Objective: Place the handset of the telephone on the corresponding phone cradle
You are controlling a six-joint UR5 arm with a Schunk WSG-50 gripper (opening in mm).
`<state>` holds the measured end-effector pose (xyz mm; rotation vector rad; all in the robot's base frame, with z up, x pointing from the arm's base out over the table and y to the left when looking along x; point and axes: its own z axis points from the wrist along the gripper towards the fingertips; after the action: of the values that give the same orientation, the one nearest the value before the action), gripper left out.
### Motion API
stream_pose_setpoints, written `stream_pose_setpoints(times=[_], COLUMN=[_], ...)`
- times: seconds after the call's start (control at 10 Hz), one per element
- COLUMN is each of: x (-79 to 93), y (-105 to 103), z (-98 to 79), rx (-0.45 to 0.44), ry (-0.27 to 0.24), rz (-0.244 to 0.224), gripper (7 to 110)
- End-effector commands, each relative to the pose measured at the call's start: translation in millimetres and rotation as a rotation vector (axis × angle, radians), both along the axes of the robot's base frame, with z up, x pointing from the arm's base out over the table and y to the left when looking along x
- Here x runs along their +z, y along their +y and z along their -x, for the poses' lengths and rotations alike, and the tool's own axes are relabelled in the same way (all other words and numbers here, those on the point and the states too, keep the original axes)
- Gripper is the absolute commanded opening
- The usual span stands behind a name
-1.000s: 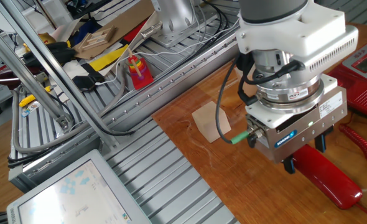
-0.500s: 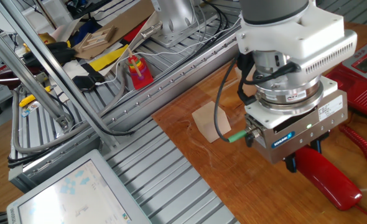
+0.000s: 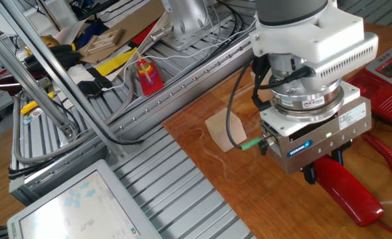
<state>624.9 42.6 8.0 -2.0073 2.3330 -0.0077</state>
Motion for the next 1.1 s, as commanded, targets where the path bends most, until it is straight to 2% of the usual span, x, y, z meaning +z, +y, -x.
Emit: stream_pose_setpoints(times=[0.0, 0.2, 0.4, 0.7, 1.0], x=[6.5, 14.6, 29.9, 49.4, 56.9], y=[4, 3, -3, -11, -18], z=[-4.3, -6.5, -8.2, -0.8, 10.4], rx=[0.002, -0.002, -0.004, 0.007, 0.003], ry=[-0.007, -0.006, 0.002, 0.017, 0.022], rz=[-0.026, -0.009, 0.023, 0.028, 0.046], gripper=[7, 7, 7, 7, 7])
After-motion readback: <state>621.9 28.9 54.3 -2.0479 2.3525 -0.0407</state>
